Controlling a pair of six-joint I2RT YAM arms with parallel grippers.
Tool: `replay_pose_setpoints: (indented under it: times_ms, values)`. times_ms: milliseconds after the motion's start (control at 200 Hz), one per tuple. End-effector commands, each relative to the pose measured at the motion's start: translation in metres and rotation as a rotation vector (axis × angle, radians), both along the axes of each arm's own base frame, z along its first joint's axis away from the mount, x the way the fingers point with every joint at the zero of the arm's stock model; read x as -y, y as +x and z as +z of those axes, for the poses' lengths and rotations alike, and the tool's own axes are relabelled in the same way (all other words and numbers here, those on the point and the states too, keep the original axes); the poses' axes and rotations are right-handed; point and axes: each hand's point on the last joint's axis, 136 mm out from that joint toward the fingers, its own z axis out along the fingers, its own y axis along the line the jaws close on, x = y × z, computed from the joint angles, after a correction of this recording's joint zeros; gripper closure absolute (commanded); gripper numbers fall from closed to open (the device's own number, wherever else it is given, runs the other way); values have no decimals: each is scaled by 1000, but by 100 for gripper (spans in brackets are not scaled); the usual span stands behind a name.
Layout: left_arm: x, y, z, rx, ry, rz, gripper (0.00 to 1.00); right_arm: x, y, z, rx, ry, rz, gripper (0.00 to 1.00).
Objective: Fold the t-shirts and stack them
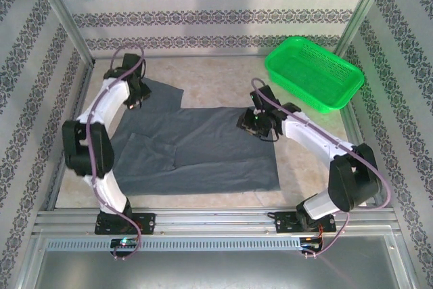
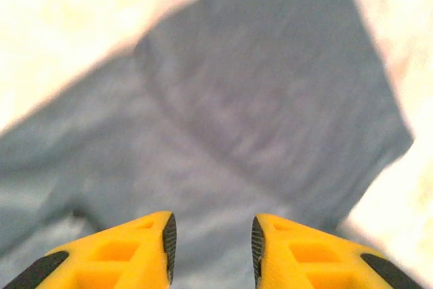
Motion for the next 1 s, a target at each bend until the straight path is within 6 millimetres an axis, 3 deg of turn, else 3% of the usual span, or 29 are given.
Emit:
replay_pose_setpoints:
  times_ms: [0,115,190,305,490,769,994]
  values:
    - [-37,41,-18,-24,95,-22,64,-14,41,30,175,-44,107,60]
    - [-59,89,-27,25,137,-24,61,-21,60,50,222,-27,112,58]
    - [-67,117,-32,66,162,-42,53,-22,63,58,238,-18,107,58]
    - [-71,150,-43,124,187,-66,46,-18,57,60,238,-6,81,58]
    - [-66,183,-68,191,137,-52,41,-5,40,56,225,-6,41,58]
    - [-62,179,-109,109,100,-27,41,12,23,41,195,-8,8,58]
    - [-30,171,-130,39,34,-79,42,9,27,34,184,8,16,58]
